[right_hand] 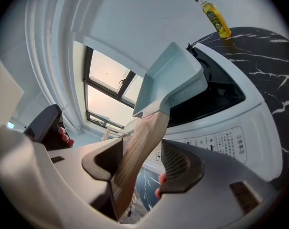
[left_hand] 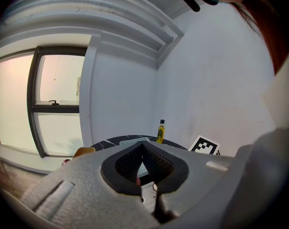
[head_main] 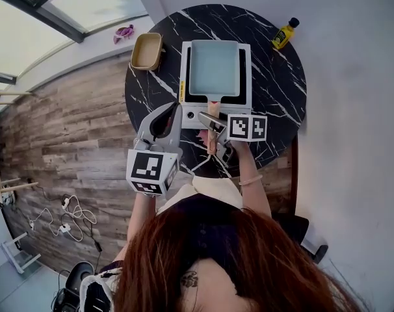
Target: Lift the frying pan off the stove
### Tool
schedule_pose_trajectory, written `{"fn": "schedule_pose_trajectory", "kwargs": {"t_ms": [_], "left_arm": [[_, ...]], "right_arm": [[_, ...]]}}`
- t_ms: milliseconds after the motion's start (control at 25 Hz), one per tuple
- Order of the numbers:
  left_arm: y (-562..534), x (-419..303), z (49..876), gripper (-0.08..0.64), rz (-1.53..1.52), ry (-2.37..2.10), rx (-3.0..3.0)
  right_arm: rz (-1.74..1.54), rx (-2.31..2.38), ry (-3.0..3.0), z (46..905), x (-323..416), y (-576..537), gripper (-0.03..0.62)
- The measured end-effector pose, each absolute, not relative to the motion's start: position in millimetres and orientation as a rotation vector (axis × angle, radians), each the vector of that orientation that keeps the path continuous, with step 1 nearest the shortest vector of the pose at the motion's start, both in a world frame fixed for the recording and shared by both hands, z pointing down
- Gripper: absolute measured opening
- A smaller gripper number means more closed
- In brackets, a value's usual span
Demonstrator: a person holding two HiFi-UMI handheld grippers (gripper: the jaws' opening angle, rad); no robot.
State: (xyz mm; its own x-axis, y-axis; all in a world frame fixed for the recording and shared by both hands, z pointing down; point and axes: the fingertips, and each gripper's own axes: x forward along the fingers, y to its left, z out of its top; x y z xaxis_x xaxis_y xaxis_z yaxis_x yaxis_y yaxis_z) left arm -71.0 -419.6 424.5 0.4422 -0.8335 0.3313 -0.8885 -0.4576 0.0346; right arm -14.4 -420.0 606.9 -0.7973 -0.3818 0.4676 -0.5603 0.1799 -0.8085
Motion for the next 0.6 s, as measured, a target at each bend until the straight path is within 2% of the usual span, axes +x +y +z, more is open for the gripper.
{"fn": "schedule_pose_trajectory", "kwargs": {"t_ms": [320,600], "left_arm": [[-416.2,-74.1,424.3,0.011,0.399,-1.513,2.485],[-411.0,-75.9,420.8,0.011,0.396,-1.527,2.484]], "right_arm": [[1.938,0.782,-2.298,600.1,-25.9,-416.8,0.148],[2.006,0.776,-2.300,598.1,-25.9,-415.9,0.133]]}}
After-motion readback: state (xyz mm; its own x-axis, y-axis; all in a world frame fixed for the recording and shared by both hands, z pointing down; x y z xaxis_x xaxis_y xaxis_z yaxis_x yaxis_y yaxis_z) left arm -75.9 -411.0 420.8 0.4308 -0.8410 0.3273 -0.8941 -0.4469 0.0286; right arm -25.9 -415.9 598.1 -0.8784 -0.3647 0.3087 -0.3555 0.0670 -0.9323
